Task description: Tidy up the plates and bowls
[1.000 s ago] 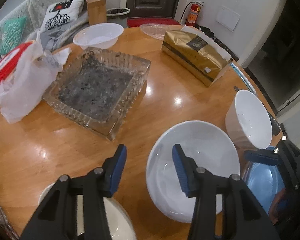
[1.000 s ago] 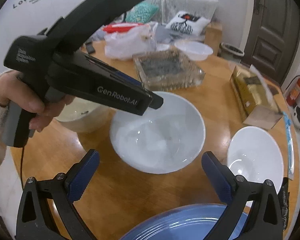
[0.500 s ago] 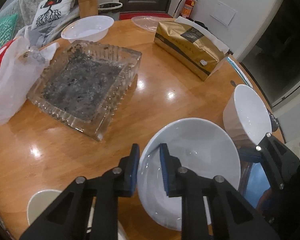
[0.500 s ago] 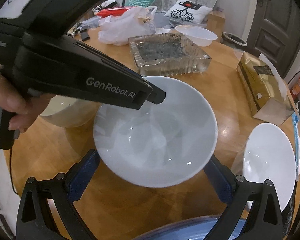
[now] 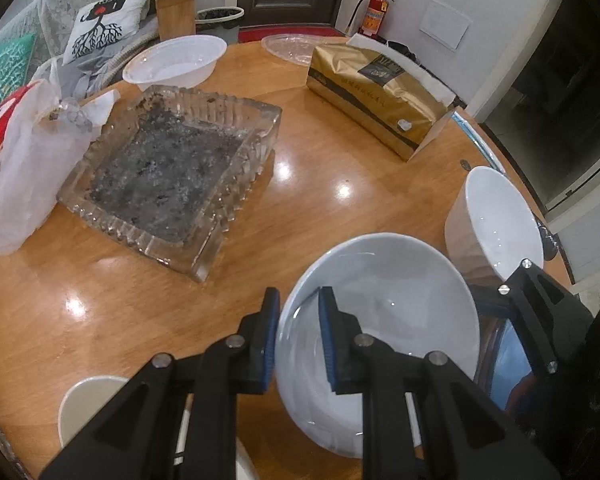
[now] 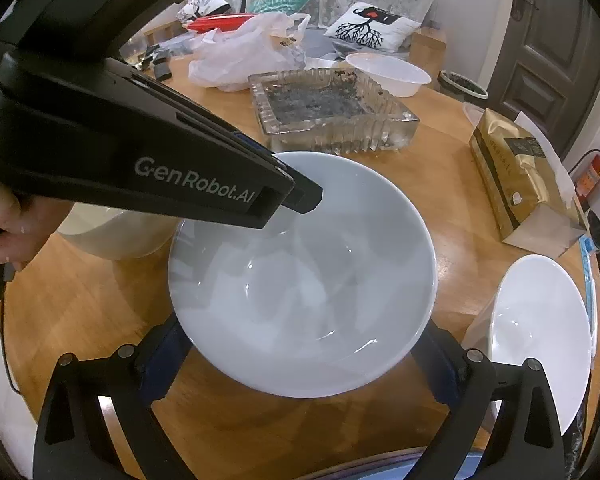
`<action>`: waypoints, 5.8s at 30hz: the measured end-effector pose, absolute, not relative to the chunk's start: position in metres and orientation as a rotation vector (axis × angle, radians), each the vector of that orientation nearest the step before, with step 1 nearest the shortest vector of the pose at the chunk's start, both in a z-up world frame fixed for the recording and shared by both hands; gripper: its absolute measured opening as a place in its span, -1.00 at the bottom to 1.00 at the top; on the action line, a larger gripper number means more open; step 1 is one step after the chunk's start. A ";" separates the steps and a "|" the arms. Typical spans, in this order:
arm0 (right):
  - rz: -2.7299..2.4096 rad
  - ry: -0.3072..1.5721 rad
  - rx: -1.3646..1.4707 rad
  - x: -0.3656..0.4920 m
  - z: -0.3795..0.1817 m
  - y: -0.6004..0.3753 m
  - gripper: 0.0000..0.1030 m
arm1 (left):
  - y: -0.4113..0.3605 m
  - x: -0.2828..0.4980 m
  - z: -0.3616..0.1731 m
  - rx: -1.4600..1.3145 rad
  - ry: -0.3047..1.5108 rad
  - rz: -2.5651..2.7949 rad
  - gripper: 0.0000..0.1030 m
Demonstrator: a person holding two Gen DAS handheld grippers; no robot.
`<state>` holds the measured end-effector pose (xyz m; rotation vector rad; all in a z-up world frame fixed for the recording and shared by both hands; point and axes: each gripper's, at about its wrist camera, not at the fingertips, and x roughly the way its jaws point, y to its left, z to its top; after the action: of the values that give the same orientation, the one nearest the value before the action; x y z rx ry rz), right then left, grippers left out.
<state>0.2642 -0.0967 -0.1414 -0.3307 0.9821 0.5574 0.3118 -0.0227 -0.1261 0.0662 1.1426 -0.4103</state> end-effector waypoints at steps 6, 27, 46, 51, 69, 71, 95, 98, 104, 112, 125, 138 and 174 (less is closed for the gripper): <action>0.562 0.964 -0.315 0.259 -0.135 -0.097 0.87 | -0.024 0.303 -0.112 0.092 1.119 -0.403 -0.68; 0.595 0.862 -0.375 0.217 -0.073 -0.036 0.87 | 0.047 0.257 -0.047 0.032 1.010 -0.360 -0.68; 0.698 0.934 -0.425 0.234 -0.099 0.038 0.87 | 0.124 0.257 -0.075 -0.056 1.050 -0.266 -0.68; 0.707 0.961 -0.431 0.237 -0.107 0.041 0.87 | 0.127 0.259 -0.083 -0.058 1.068 -0.262 -0.68; 0.714 1.006 -0.450 0.243 -0.111 0.046 0.88 | 0.131 0.266 -0.107 -0.043 1.119 -0.237 -0.67; 0.715 1.005 -0.451 0.243 -0.111 0.047 0.88 | 0.132 0.266 -0.109 -0.046 1.122 -0.236 -0.67; 0.732 1.016 -0.462 0.238 -0.113 0.035 0.90 | 0.115 0.261 -0.119 0.010 1.146 -0.234 -0.53; 0.736 1.013 -0.461 0.237 -0.114 0.034 0.90 | 0.113 0.261 -0.120 0.011 1.155 -0.227 -0.53; 0.747 1.007 -0.425 0.234 -0.111 0.025 0.87 | 0.107 0.259 -0.111 0.070 1.156 -0.187 -0.53; 0.713 0.874 -0.340 0.217 -0.068 -0.034 0.90 | 0.096 0.255 -0.065 0.069 1.097 -0.110 -0.50; 0.507 0.849 -0.213 0.226 -0.042 -0.191 0.90 | -0.033 0.276 -0.044 0.033 1.060 -0.272 -0.48; 0.444 0.987 -0.227 0.260 -0.108 -0.250 0.92 | -0.137 0.313 -0.093 0.044 1.147 -0.398 -0.47; 0.501 1.009 -0.202 0.278 -0.122 -0.240 0.88 | -0.158 0.317 -0.116 0.106 1.139 -0.428 -0.83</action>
<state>0.2778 -0.2396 -0.1224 -0.2015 1.0094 0.5013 0.3173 -0.1583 -0.1158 0.1062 1.1385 -0.4278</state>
